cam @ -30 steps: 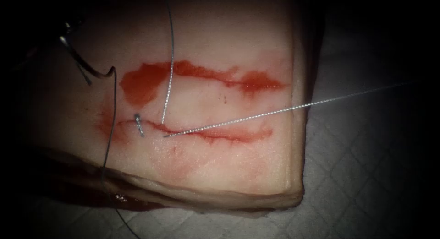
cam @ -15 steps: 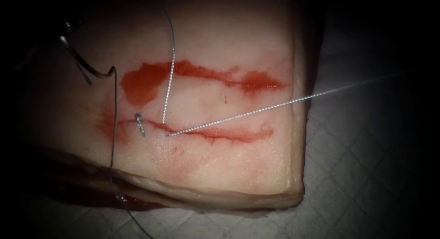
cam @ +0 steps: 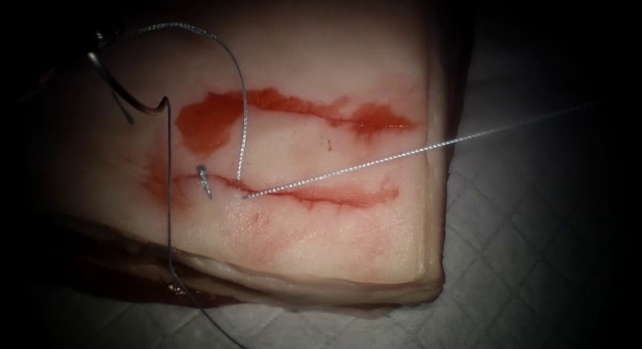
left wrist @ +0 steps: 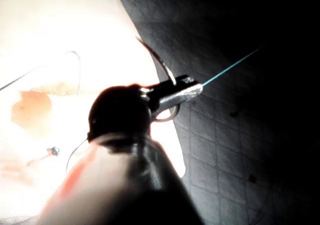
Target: Wound Closure
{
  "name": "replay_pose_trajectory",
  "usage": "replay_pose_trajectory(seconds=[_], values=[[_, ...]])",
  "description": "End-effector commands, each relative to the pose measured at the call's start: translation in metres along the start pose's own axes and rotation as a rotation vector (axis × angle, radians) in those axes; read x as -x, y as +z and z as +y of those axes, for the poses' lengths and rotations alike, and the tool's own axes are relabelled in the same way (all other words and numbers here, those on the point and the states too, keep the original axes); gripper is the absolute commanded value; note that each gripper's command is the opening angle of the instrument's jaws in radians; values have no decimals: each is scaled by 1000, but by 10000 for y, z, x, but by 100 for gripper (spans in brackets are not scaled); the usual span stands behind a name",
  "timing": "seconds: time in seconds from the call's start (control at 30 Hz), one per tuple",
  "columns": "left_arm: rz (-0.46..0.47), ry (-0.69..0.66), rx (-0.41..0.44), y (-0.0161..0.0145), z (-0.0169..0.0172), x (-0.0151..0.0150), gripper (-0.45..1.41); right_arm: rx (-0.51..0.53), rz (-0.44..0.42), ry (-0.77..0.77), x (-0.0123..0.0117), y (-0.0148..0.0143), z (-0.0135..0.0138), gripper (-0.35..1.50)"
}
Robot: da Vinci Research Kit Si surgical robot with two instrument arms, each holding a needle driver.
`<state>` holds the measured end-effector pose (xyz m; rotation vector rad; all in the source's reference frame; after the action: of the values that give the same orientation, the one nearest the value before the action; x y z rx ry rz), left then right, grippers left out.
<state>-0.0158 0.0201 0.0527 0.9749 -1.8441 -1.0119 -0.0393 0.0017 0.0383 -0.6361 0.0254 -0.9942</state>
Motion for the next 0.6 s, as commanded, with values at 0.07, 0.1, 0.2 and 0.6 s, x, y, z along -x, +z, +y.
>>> replay_pose_trajectory(seconds=[0.07, 0.1, 0.2, 0.6], values=[[0, 1, -1, 4, 6, -2, -45, -8, -10, -27, -3, 6, -4, -35], [-1, 2, -1, 4, 6, -3, -45, -4, 11, -114, -13, 6, 4, -35], [1, -3, 1, 5, 7, -4, -45, -24, 11, -235, -46, 10, 47, 32], [1, -1, 2, 7, 8, -6, -45, 338, 147, -517, -148, 39, 268, 54]])
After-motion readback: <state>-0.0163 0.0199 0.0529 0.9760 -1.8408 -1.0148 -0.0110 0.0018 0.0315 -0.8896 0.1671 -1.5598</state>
